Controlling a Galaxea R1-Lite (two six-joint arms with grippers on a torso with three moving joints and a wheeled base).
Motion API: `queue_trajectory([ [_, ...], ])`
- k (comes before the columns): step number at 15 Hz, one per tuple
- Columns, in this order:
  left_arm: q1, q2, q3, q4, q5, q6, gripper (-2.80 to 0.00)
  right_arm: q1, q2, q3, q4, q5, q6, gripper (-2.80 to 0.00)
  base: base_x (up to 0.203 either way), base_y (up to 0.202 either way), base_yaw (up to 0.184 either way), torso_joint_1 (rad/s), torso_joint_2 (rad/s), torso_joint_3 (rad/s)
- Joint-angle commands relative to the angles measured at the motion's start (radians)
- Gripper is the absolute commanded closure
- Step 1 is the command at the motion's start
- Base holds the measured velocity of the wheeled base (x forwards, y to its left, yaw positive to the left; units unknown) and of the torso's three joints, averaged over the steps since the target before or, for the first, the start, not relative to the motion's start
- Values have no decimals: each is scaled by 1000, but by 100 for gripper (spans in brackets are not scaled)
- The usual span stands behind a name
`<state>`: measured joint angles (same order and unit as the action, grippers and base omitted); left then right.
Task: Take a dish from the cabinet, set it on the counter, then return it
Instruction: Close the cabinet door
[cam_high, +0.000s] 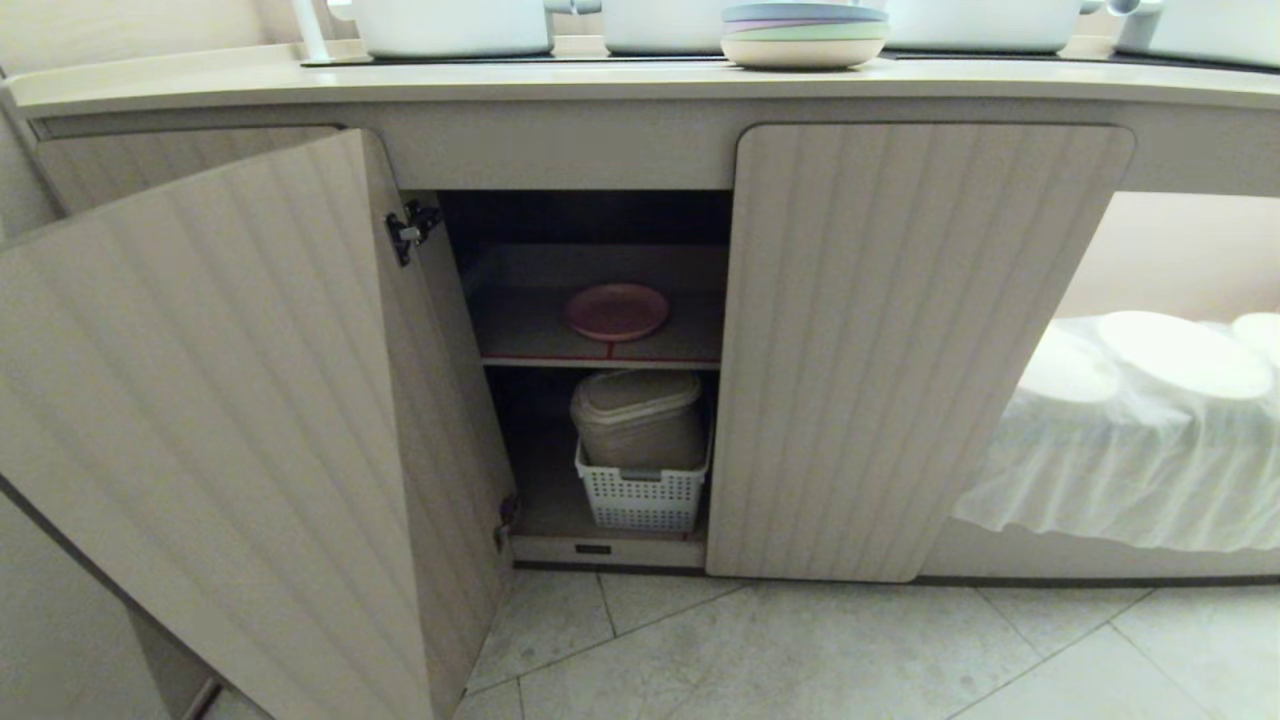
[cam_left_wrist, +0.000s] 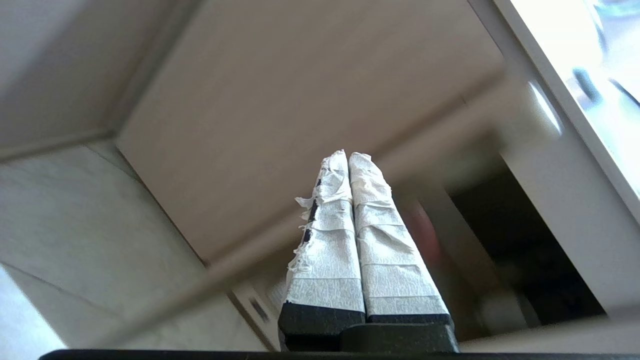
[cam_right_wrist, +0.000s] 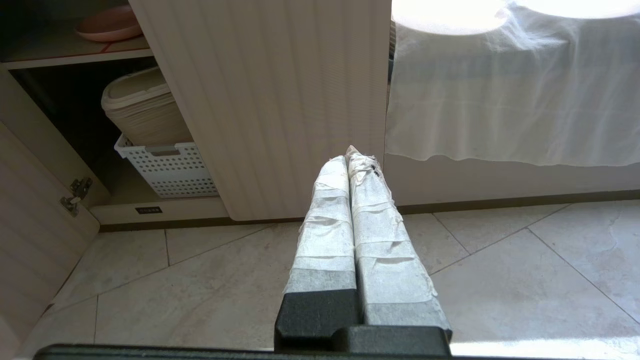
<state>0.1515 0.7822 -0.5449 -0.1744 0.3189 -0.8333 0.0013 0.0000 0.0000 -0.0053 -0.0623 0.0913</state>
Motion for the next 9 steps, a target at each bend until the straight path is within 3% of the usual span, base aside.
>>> queue_trajectory([
  [1, 102, 62, 1, -34, -50, 10, 0, 0, 0, 0, -1, -1, 1, 0, 0, 0, 0, 0, 0, 0],
  [3, 184, 78, 4, -45, -102, 19, 0, 0, 0, 0, -1, -1, 1, 0, 0, 0, 0, 0, 0, 0],
  [9, 192, 28, 57, -46, -233, 20, 0, 0, 0, 0, -1, -1, 1, 0, 0, 0, 0, 0, 0, 0],
])
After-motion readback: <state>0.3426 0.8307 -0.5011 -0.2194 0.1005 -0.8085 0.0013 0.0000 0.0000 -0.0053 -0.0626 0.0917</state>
